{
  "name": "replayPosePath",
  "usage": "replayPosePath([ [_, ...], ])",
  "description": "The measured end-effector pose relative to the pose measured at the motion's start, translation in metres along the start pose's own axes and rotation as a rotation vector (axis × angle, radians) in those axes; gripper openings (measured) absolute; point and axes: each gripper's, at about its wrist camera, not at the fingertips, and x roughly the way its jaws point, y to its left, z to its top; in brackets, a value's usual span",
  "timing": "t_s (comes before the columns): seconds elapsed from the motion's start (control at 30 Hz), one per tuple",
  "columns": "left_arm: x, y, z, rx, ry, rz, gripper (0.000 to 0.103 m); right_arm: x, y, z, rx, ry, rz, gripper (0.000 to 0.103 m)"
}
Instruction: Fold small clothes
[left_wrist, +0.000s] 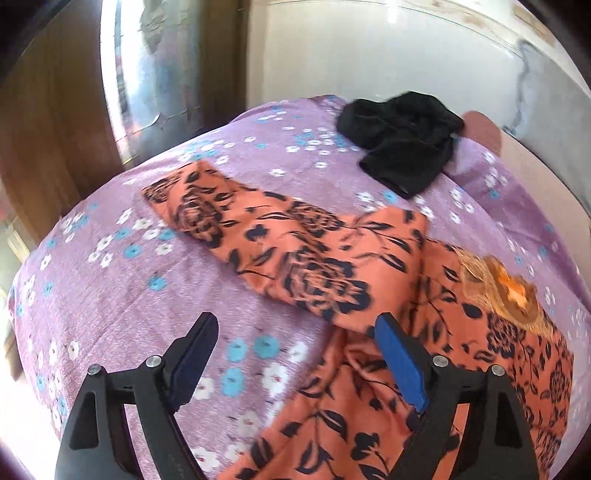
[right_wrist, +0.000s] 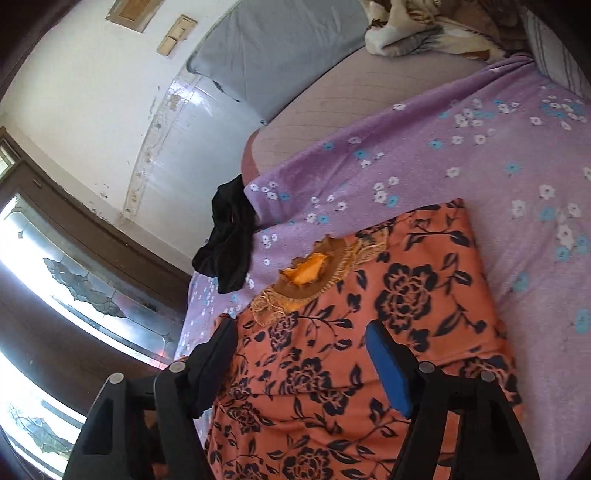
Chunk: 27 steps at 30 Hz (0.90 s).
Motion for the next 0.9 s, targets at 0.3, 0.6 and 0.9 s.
replayPosePath([
  [0.3, 0.048, 0.118, 0.021, -0.391, 0.098, 0.049, 0.087, 0.032, 0.003, -0.056, -0.165, 0.232, -0.056, 0.074],
  [0.6, 0.081, 0.118, 0.036, -0.556, 0.104, -0.214, 0.087, 0.066, 0.027, -0.078, -0.249, 0.306, -0.048, 0.074],
  [0.9, 0.120, 0.106, 0.062, -0.508, 0.150, -0.233, 0.010, 0.071, 0.017, -0.071, -0.236, 0.288, -0.097, 0.074],
])
